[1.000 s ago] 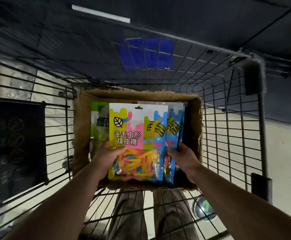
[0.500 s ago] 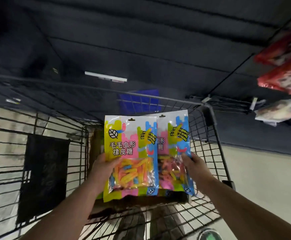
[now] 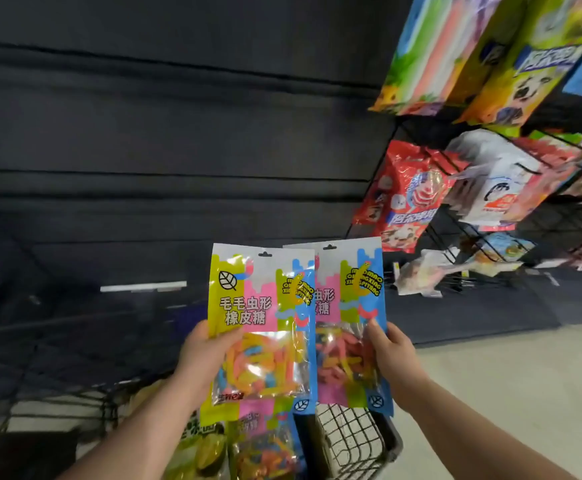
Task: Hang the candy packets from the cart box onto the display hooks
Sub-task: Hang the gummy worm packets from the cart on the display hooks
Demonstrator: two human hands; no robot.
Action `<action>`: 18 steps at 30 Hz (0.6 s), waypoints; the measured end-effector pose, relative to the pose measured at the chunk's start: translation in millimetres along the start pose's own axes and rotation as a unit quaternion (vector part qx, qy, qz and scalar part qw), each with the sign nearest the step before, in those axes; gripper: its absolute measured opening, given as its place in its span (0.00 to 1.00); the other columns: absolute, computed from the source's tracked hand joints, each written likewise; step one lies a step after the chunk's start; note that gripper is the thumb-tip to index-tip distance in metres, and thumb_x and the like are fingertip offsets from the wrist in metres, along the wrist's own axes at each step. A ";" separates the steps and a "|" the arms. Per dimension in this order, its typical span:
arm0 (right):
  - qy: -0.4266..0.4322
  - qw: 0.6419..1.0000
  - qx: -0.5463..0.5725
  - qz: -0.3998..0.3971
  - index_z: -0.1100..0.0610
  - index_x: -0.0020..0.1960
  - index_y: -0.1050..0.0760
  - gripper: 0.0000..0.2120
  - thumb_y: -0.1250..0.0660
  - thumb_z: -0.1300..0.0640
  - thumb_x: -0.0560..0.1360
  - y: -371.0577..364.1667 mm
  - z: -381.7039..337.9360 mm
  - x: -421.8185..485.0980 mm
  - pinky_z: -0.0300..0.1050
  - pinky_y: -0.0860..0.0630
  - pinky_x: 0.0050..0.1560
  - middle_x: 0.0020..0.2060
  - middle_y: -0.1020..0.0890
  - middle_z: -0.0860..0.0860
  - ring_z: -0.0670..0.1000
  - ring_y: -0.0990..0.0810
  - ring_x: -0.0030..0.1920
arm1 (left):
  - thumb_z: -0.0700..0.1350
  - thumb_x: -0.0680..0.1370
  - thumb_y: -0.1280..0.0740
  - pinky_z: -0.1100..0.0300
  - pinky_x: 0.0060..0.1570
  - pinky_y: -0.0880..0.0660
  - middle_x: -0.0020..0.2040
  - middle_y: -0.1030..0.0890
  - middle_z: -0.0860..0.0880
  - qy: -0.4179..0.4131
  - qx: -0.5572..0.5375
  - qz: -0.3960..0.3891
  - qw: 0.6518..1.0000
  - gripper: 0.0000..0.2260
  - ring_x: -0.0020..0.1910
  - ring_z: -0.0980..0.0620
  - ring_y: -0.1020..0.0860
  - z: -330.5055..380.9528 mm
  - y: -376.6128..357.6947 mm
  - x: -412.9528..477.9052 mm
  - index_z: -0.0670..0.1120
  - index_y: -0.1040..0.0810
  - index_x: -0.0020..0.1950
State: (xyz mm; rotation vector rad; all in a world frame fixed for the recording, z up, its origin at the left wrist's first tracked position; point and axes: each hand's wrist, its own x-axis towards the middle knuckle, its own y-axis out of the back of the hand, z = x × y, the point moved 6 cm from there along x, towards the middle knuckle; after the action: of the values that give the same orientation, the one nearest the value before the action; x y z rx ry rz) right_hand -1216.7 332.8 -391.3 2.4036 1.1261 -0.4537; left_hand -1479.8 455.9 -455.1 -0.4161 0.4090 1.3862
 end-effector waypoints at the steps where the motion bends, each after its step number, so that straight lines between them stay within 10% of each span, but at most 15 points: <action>1: 0.006 1.000 0.009 0.013 0.61 0.45 0.27 0.14 0.38 0.49 0.79 13.1 -8.3 -2.5 0.54 0.19 0.41 0.33 0.19 0.54 0.55 0.20 0.35 | 0.39 0.72 0.26 0.40 0.56 0.23 0.50 0.15 0.42 -0.015 -0.005 -0.015 1.000 0.12 0.51 0.41 0.18 14.4 -15.8 -2.6 0.42 0.20 0.55; 14: 0.072 0.974 0.080 0.197 0.55 0.45 0.24 0.16 0.38 0.42 0.77 240.6 -21.3 -30.9 0.63 0.20 0.51 0.44 0.15 0.58 0.60 0.16 0.47 | 0.40 0.74 0.27 0.41 0.53 0.21 0.50 0.16 0.40 -0.098 0.033 -0.175 0.979 0.08 0.49 0.40 0.17 93.6 -242.7 -82.4 0.44 0.22 0.51; 18: 0.072 0.964 0.128 0.224 0.58 0.51 0.24 0.16 0.40 0.45 0.79 322.1 -15.4 -54.2 0.52 0.17 0.43 0.44 0.16 0.57 0.57 0.16 0.42 | 0.38 0.75 0.29 0.45 0.52 0.21 0.50 0.16 0.40 -0.114 0.038 -0.223 0.967 0.08 0.49 0.40 0.18 90.7 -327.2 -131.2 0.43 0.21 0.54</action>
State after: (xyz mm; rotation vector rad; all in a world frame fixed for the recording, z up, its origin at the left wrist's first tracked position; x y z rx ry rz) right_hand -996.3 123.2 -271.3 2.8494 0.5683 -0.2874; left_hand -1171.0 346.3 -296.5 -0.2601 0.1637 0.9610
